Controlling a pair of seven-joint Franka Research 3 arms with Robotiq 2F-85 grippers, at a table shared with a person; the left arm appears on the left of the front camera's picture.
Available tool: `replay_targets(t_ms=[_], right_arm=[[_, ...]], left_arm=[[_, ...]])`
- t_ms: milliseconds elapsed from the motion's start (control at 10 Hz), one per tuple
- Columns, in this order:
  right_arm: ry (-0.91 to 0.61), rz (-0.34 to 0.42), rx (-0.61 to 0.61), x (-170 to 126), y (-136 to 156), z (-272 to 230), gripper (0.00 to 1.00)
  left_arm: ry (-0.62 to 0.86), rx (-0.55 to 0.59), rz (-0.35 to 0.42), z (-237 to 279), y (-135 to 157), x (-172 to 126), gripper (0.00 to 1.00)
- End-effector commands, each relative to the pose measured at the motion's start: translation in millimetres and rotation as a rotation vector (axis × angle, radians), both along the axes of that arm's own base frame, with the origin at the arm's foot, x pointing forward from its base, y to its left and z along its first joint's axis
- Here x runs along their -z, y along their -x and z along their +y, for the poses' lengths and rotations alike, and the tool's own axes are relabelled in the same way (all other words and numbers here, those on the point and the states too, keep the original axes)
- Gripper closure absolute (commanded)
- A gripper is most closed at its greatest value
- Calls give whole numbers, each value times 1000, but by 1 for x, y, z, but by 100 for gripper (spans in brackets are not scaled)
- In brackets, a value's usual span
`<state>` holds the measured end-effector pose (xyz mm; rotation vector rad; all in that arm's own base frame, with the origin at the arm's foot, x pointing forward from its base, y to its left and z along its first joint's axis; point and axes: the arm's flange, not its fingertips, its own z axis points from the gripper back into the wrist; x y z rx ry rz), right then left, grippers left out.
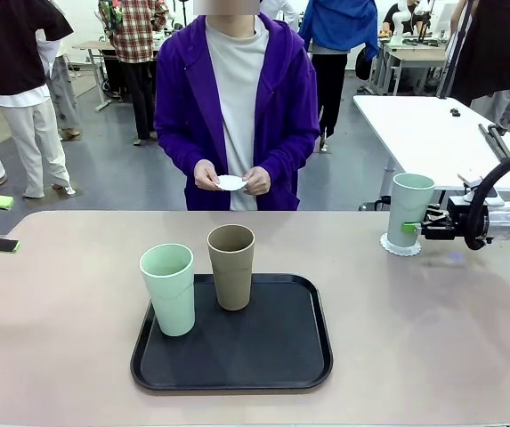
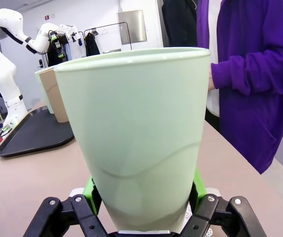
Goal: Place coasters on the table and set cups on them.
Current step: Pick up one Reusable plastic cup and place it on a coaster set by the human.
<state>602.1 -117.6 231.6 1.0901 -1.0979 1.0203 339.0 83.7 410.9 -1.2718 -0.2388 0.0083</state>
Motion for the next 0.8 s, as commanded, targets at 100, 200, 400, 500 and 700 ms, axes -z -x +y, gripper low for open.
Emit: replay_targets(t_ms=[100,200,400,500,700], right_arm=[[2,-19,18,7,-13,-6,17],[2,-17,17,8,-14,-6,17],[1,-9,13,13,-18,-6,17],[0,-9,7,16,-20,-5,17],[-7,-11,8,21,-24,-6,17]], left_arm=[[7,0,-16,1,0,0,0],[7,0,-16,1,0,0,0],[7,0,-16,1,0,0,0],[7,0,-16,1,0,0,0],[7,0,-16,1,0,0,0]])
